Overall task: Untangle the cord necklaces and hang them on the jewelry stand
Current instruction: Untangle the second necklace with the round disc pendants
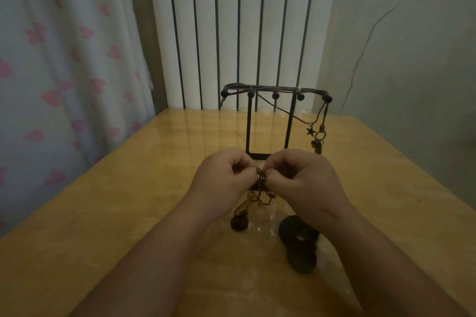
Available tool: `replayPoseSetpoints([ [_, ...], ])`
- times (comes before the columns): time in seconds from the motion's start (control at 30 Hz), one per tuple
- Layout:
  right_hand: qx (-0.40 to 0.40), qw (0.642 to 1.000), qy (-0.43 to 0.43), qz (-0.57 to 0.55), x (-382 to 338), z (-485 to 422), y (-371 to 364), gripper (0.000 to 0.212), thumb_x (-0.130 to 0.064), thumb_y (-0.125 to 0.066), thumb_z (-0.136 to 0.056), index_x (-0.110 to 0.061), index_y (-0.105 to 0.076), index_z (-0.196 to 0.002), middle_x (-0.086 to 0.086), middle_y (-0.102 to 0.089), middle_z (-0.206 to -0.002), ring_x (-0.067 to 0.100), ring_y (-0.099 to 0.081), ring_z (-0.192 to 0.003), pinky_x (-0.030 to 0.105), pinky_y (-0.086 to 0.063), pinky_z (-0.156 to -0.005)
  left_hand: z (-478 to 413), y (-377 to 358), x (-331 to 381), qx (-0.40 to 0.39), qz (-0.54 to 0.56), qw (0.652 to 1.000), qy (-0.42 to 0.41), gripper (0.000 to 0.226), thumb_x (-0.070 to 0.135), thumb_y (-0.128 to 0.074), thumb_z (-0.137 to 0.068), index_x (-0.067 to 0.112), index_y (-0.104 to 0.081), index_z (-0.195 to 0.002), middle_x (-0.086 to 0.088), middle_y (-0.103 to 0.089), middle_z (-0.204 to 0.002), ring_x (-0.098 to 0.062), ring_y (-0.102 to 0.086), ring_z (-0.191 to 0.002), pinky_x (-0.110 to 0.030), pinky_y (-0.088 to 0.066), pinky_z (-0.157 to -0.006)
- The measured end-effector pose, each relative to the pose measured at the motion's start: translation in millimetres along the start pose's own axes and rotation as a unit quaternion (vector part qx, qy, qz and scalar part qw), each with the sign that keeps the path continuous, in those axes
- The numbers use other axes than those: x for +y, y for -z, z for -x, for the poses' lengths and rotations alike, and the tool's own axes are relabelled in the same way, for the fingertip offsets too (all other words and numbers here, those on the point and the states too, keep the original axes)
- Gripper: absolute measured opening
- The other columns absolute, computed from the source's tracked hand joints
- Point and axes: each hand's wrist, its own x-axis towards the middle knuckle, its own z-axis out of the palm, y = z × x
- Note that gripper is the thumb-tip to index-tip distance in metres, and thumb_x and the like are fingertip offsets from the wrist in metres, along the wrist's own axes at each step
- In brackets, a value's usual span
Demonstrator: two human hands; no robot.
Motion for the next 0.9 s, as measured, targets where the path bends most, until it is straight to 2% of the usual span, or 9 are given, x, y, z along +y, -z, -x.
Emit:
replayPoseSetpoints([
  [0.2,0.002,0.999,-0.039,-0.016,2.1,-2.3,2.4,0.016,-0.025,-0.066,-0.089,-0.041,-0.066,-0.09,-0.016,-0.069,-0.081,-0.007,-0.064,-0.078,0.009,-0.051,-0.064,-3.0,0.1,-2.9,0.003,0.062,0.997,0.049,0.018,0.019,-0.062,-0.09,0.024,-0.065,-0.074,0.022,-0.055,-0.054,0.006,-0.05,-0.056,-0.009,-0.039,-0.052],
  [0.27,-0.007,0.999,-0.033,-0.001,1.3,-1.3,3.0,0.02,-0.025,-0.066,-0.09,-0.045,-0.065,-0.093,-0.019,-0.069,-0.086,-0.009,-0.063,-0.082,0.011,-0.052,-0.066,-3.3,-0.7,-4.1,0.007,0.056,0.997,0.044,0.017,0.018,-0.063,-0.089,0.023,-0.066,-0.073,0.021,-0.055,-0.054,0.005,-0.049,-0.055,-0.008,-0.039,-0.052],
  [0.37,-0.016,0.998,0.0,0.053,0.3,0.6,2.0,0.018,-0.028,-0.063,-0.089,-0.041,-0.069,-0.101,-0.024,-0.065,-0.088,-0.009,-0.06,-0.088,0.013,-0.051,-0.072,-2.8,-1.6,-5.2,0.008,0.037,0.999,0.029,0.016,0.018,-0.064,-0.087,0.024,-0.066,-0.072,0.015,-0.057,-0.059,0.005,-0.05,-0.056,-0.008,-0.039,-0.051],
  [0.53,-0.017,0.992,0.031,0.124,-0.9,0.3,1.9,0.014,-0.032,-0.06,-0.09,-0.036,-0.068,-0.101,-0.026,-0.057,-0.087,-0.004,-0.055,-0.088,0.018,-0.049,-0.077,-1.8,-2.4,-4.6,0.004,0.017,1.0,0.015,0.02,0.016,-0.064,-0.087,0.026,-0.063,-0.07,0.013,-0.054,-0.06,0.006,-0.05,-0.056,-0.008,-0.038,-0.05],
  [0.67,-0.033,0.991,0.021,0.128,-2.9,0.2,-0.3,0.012,-0.031,-0.056,-0.094,-0.042,-0.054,-0.089,-0.021,-0.055,-0.086,0.0,-0.055,-0.083,0.022,-0.052,-0.075,-2.3,-1.4,-5.0,0.002,0.026,0.999,0.018,0.019,0.017,-0.064,-0.087,0.025,-0.064,-0.07,0.016,-0.054,-0.056,0.004,-0.049,-0.055,-0.009,-0.039,-0.051],
  [0.73,-0.02,0.995,0.002,0.094,-1.9,0.5,-1.9,0.014,-0.031,-0.055,-0.094,-0.041,-0.054,-0.085,-0.018,-0.057,-0.083,0.0,-0.057,-0.079,0.021,-0.052,-0.07,-2.1,-1.3,-3.7,-0.002,0.039,0.999,0.025,0.019,0.017,-0.063,-0.089,0.024,-0.063,-0.07,0.02,-0.054,-0.054,0.006,-0.05,-0.055,-0.008,-0.039,-0.051],
  [0.8,-0.006,1.0,-0.026,0.012,-1.5,1.1,-3.1,0.011,-0.029,-0.055,-0.095,-0.037,-0.058,-0.088,-0.014,-0.061,-0.081,-0.002,-0.059,-0.076,0.015,-0.05,-0.063,-2.0,-1.1,-1.4,-0.005,0.057,0.998,0.033,0.021,0.016,-0.061,-0.091,0.023,-0.063,-0.071,0.023,-0.054,-0.052,0.007,-0.051,-0.054,-0.007,-0.039,-0.05],
  [0.9,-0.017,0.992,-0.064,-0.107,-0.9,1.9,-3.3,0.011,-0.027,-0.054,-0.096,-0.028,-0.064,-0.093,-0.009,-0.065,-0.08,-0.001,-0.062,-0.073,0.014,-0.052,-0.063,-2.1,-0.5,0.9,-0.003,0.08,0.996,0.049,0.021,0.018,-0.06,-0.092,0.024,-0.063,-0.072,0.024,-0.055,-0.053,0.009,-0.052,-0.056,-0.011,-0.038,-0.056],
])
